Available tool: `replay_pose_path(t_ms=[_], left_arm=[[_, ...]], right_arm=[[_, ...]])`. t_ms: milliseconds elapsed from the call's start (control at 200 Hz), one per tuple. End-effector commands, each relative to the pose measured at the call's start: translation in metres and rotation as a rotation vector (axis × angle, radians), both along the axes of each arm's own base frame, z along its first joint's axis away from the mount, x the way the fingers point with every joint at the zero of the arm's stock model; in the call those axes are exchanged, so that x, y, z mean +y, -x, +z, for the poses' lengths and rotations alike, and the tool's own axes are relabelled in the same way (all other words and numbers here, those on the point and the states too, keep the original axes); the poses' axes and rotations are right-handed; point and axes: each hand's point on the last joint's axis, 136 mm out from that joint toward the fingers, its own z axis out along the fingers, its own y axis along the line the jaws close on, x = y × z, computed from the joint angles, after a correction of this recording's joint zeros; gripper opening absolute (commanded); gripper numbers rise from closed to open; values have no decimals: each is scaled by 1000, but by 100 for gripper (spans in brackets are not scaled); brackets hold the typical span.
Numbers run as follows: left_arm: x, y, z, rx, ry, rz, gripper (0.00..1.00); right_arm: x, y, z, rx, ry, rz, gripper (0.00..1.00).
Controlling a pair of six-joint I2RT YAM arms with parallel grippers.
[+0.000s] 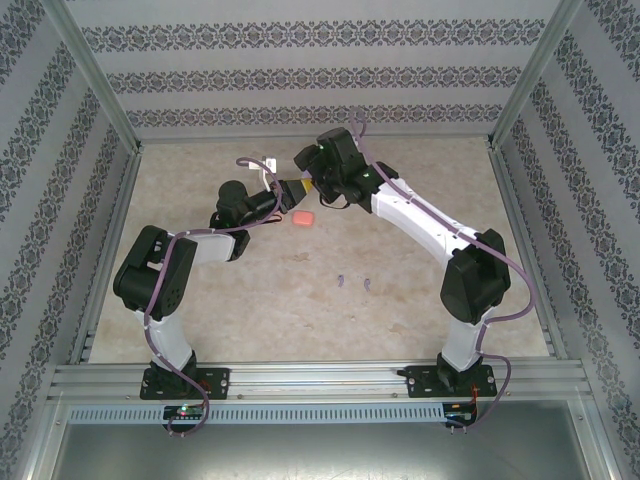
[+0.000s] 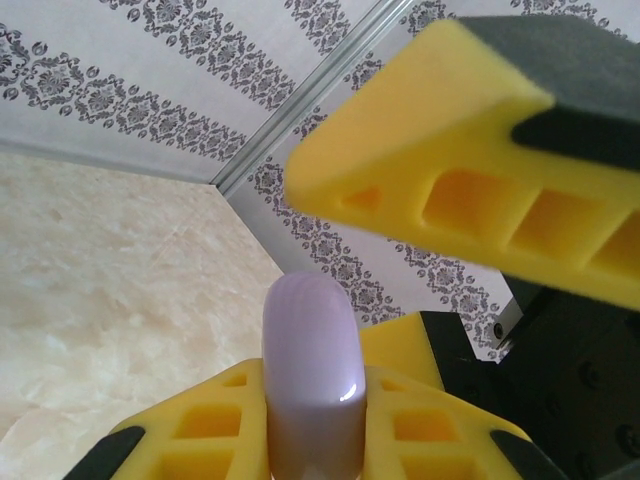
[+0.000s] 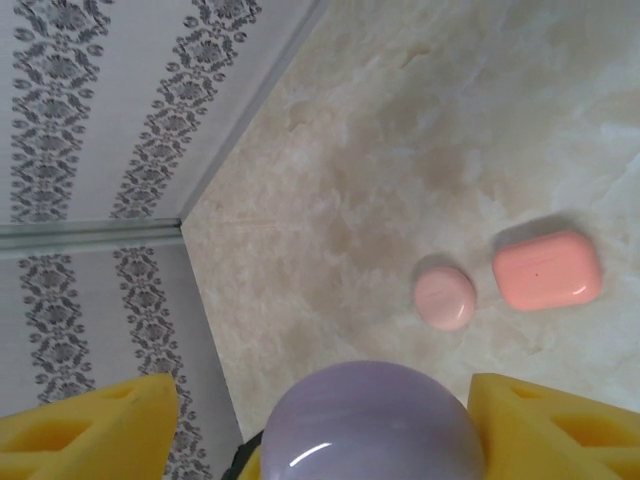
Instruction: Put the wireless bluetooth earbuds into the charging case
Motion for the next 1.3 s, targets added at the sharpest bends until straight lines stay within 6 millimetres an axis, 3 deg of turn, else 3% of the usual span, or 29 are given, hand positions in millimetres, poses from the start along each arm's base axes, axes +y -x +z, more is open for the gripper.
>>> replay_pose_path(t_ms=[0, 200, 814, 949, 1134, 1294], left_arm=[[-9, 7, 10, -29, -27, -41, 0], [-11, 7, 18, -41, -58, -55, 0], [-14, 21, 71, -141, -186, -167, 0], [-16, 29, 80, -154, -198, -221, 0], [-19, 37, 83, -157, -215, -285, 0], [-20, 40, 84, -155, -216, -309, 0]], right_arm=[[-15, -10, 55, -151, -54, -26, 78], [-40, -9, 57, -180, -24, -29, 78], [-138, 28, 4, -261, 165, 47, 80], [-138, 38, 8, -378, 221, 178, 80], [-106, 57, 30, -571, 201, 441, 79], [-86, 64, 47, -663, 150, 544, 78]])
